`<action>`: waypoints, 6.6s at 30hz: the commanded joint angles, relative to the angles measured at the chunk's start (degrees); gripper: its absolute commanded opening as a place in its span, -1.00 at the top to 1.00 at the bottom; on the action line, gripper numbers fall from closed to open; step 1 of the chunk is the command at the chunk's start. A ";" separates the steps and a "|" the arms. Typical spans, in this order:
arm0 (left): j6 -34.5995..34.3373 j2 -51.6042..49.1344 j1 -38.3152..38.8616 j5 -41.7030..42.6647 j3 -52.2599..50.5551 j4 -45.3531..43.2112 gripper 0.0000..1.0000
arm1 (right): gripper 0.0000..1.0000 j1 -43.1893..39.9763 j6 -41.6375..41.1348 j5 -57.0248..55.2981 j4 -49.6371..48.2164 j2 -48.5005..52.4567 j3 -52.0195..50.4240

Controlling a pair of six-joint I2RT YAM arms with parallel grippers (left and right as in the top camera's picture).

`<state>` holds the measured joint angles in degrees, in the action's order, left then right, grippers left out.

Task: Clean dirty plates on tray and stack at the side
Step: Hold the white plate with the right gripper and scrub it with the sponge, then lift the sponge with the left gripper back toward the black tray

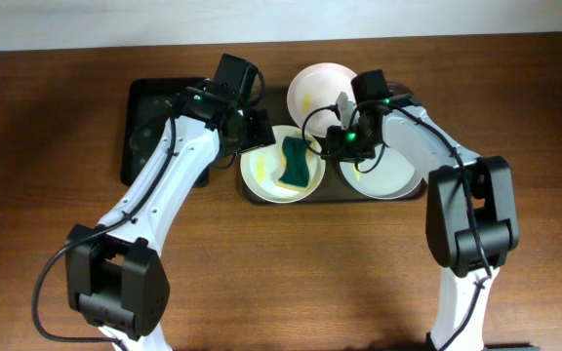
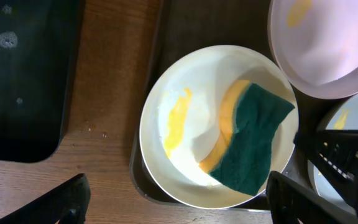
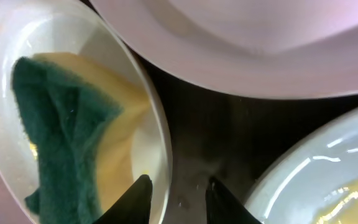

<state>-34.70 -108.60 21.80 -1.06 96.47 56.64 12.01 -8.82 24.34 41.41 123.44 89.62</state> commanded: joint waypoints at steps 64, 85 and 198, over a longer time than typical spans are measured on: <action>14.80 -18.49 6.54 -8.59 -1.51 -9.51 1.00 | 0.91 1.25 0.44 1.99 0.31 3.39 -0.70; 15.08 -17.03 5.97 -36.22 -10.32 -14.40 1.00 | 0.92 1.09 1.05 0.44 1.42 3.39 -0.70; 14.84 -2.05 -11.23 -1.68 1.92 1.46 1.00 | 0.15 12.94 -2.60 -18.36 14.25 -0.74 13.03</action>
<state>-20.75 -110.69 11.97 -3.57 97.56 57.69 22.85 -11.55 4.45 56.23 124.97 101.36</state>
